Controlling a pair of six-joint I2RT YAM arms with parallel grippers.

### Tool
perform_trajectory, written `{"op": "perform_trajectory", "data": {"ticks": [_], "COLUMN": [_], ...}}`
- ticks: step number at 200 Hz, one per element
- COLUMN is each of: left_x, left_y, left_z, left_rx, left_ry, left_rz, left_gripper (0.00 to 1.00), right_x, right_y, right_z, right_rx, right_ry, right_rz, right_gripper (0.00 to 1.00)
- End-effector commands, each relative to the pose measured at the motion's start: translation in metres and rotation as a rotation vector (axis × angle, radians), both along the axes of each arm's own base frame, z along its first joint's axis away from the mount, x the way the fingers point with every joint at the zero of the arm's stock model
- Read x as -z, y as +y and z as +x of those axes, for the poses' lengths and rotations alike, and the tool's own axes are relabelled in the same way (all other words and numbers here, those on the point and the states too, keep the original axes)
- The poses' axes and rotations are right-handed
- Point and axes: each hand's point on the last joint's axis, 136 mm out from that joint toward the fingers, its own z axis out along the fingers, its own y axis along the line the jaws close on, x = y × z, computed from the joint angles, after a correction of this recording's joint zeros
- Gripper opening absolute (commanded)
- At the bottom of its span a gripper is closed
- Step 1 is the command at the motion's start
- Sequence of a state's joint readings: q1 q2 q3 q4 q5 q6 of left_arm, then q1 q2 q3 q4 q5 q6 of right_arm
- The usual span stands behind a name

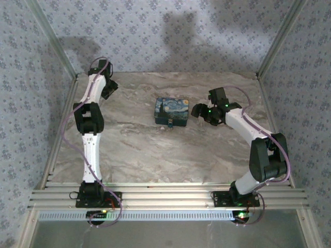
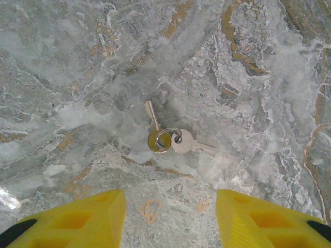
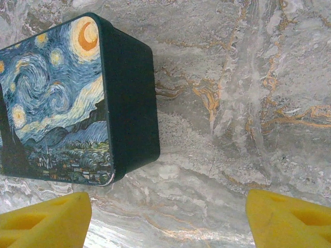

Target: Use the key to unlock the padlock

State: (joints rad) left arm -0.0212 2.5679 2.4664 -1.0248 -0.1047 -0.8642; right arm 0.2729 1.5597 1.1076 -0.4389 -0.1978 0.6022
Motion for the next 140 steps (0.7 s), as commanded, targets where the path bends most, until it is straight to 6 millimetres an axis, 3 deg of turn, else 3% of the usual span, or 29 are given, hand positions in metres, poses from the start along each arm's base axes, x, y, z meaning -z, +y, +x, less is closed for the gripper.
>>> {"op": "perform_trajectory", "data": {"ticks": [1, 55, 94, 125, 128, 140], "left_x": [-0.005, 0.0, -0.001, 0.0, 0.001, 0.001], "left_y": [0.011, 0.027, 0.029, 0.029, 0.029, 0.027], "left_z": [-0.003, -0.004, -0.007, -0.006, -0.006, -0.004], "left_rx": [-0.001, 0.014, 0.044, 0.068, 0.068, 0.064], "left_ry": [0.018, 0.054, 0.068, 0.07, 0.069, 0.058], "left_rz": [0.001, 0.062, 0.057, 0.044, 0.04, 0.012], "left_gripper": [0.49, 0.42, 0.43, 0.45, 0.46, 0.46], "right_x": [0.003, 0.003, 0.003, -0.003, -0.012, -0.017], "right_y": [0.002, -0.002, 0.003, 0.024, 0.029, 0.041], "right_z": [-0.002, -0.005, 0.0, 0.008, 0.014, 0.019], "right_rx": [-0.009, -0.006, -0.011, -0.068, -0.074, -0.098], "right_ry": [0.005, 0.01, 0.001, -0.023, -0.045, -0.054], "right_rz": [-0.004, -0.019, -0.014, -0.053, -0.049, -0.052], "right_gripper": [0.8, 0.8, 0.79, 0.79, 0.79, 0.79]}}
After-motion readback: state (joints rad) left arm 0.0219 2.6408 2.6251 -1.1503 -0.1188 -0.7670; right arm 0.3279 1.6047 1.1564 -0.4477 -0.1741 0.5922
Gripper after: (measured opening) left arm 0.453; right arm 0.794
